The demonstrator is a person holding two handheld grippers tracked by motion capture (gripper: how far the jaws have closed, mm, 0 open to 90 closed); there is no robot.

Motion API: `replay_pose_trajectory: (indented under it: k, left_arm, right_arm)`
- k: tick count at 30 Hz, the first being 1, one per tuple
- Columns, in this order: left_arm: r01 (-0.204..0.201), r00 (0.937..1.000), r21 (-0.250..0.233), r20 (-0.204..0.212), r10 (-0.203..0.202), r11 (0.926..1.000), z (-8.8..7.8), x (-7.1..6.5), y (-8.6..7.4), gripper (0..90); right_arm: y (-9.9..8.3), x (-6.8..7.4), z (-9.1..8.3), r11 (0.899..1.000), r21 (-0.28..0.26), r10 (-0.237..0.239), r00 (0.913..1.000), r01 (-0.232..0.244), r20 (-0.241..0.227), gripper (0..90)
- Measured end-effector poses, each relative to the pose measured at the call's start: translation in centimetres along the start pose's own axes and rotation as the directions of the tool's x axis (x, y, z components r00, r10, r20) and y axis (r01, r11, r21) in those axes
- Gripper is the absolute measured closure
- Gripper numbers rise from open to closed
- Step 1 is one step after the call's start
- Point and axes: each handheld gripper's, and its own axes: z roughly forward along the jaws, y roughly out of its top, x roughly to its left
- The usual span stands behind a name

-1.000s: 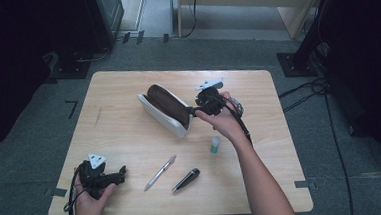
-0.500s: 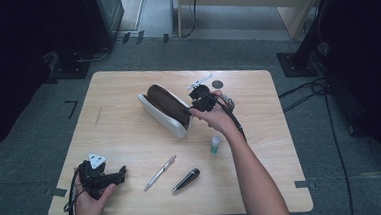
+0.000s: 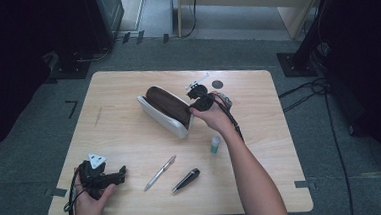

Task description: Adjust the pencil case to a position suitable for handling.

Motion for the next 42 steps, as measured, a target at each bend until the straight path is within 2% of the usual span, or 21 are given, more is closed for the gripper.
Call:
replay_pose_trajectory:
  k: [4, 11, 19, 29, 34, 37, 40, 42]
  left_arm:
    - [0.003, 1.0000, -0.001, 0.000, -0.003, 1.0000, 0.0, 0.0, 0.0, 0.0]
    - [0.000, 1.0000, 0.001, 0.001, 0.000, 1.0000, 0.0, 0.0, 0.0, 0.0]
    - [-0.001, 1.0000, 0.002, 0.000, 0.001, 1.0000, 0.0, 0.0, 0.0, 0.0]
    - [-0.002, 1.0000, 0.002, 0.001, 0.002, 1.0000, 0.0, 0.0, 0.0, 0.0]
    - [-0.002, 1.0000, 0.000, 0.002, 0.002, 1.0000, 0.0, 0.0, 0.0, 0.0]
    - [-0.002, 1.0000, 0.001, 0.001, 0.002, 1.0000, 0.0, 0.0, 0.0, 0.0]
    - [-0.002, 1.0000, 0.001, 0.001, 0.002, 1.0000, 0.0, 0.0, 0.0, 0.0]
    - [-0.003, 1.0000, 0.001, 0.002, 0.003, 1.0000, 0.0, 0.0, 0.0, 0.0]
  right_arm:
    - [-0.3, -0.4, -0.6, 1.000, -0.030, 0.001, 0.9996, -0.002, -0.029, 81.9]
    - [-1.0, -1.0, -2.1, 0.998, -0.057, -0.036, 0.9990, 0.034, -0.028, 82.3]
    - [-2.5, -2.0, -3.6, 0.997, -0.079, -0.033, 0.9966, 0.027, -0.075, 82.3]
    - [-5.2, -2.2, -4.8, 0.996, -0.085, -0.021, 0.9956, 0.013, -0.091, 82.2]
    - [-6.4, -2.3, -4.2, 0.998, -0.057, 0.002, 0.9956, -0.007, -0.093, 81.1]
    - [-6.9, -2.6, -4.0, 0.996, -0.078, 0.032, 0.9924, -0.041, -0.119, 75.6]
    - [-7.2, -2.9, -4.3, 0.989, -0.124, 0.060, 0.9880, -0.078, -0.143, 64.6]
    - [-7.4, -2.8, -4.6, 0.985, -0.153, 0.057, 0.9904, -0.076, -0.126, 54.0]
